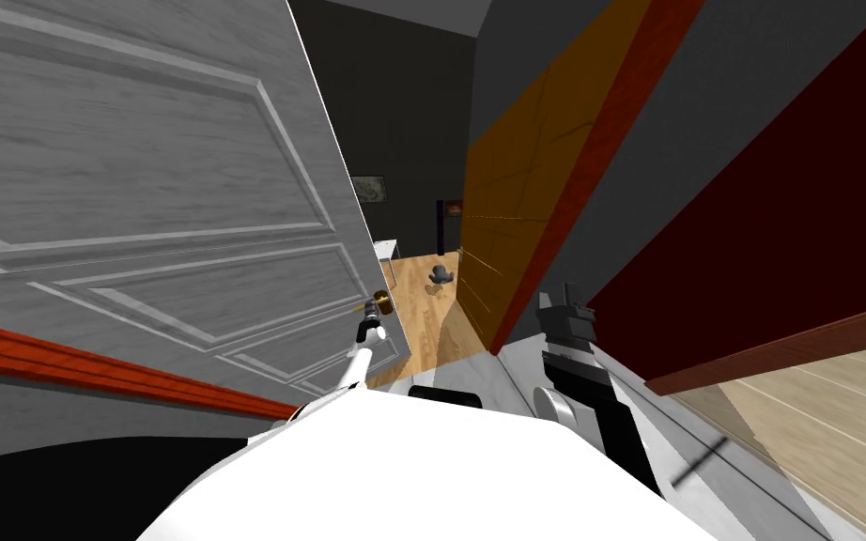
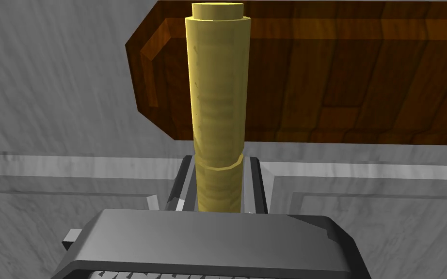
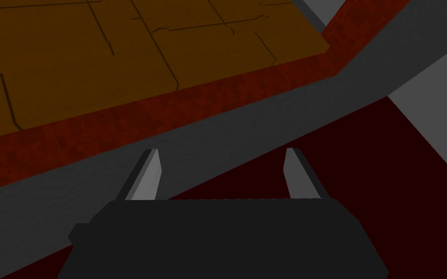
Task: Push the door open
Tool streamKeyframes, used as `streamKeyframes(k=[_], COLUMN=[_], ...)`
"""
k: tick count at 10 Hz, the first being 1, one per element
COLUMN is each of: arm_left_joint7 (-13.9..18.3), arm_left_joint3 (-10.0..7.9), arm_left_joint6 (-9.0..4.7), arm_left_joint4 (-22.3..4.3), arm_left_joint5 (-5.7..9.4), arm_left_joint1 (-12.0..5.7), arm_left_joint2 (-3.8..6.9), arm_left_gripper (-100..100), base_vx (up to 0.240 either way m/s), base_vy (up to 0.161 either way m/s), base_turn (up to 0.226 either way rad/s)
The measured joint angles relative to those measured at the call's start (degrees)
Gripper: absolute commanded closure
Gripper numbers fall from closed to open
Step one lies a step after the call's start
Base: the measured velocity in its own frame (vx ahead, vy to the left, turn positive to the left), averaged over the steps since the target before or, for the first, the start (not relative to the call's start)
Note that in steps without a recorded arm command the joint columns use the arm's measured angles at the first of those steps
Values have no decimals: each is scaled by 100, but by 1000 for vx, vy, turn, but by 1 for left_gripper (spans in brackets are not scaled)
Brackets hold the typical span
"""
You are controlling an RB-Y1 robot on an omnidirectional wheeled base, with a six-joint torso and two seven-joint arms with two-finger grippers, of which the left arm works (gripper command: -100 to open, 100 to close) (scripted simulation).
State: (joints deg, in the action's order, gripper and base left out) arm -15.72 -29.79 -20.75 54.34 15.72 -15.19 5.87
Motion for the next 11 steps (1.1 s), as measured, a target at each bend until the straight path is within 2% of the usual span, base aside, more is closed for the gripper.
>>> streamKeyframes(k=[1, 3, 4, 6, 7, 8, 9, 10, 11], arm_left_joint7=[-123, -275, -349, -466, -524, -530, -596, -712, -782], arm_left_joint3=[-120, -296, -371, -518, -578, -592, -670, -790, -855], arm_left_joint6=[18, -74, -29, -88, -58, -43, -20, 120, 83], arm_left_joint4=[127, 73, 193, 135, 175, 248, 329, 540, 499], arm_left_joint5=[98, 313, 364, 545, 582, 623, 692, 789, 875], arm_left_joint1=[76, 136, 177, 224, 216, 279, 334, 447, 486], arm_left_joint2=[-41, 32, 9, 74, 84, 103, 73, 18, 38], arm_left_gripper=[100, 100, 100, 100, 100, 100, 100, 100, 100], base_vx=[197, 163, 155, 136, 69, 110, 168, 201, 185], base_vy=[-3, 1, 18, 7, 3, -12, 1, 10, 18], base_turn=[-52, -27, -64, -15, -28, -41, -50, -21, -33])
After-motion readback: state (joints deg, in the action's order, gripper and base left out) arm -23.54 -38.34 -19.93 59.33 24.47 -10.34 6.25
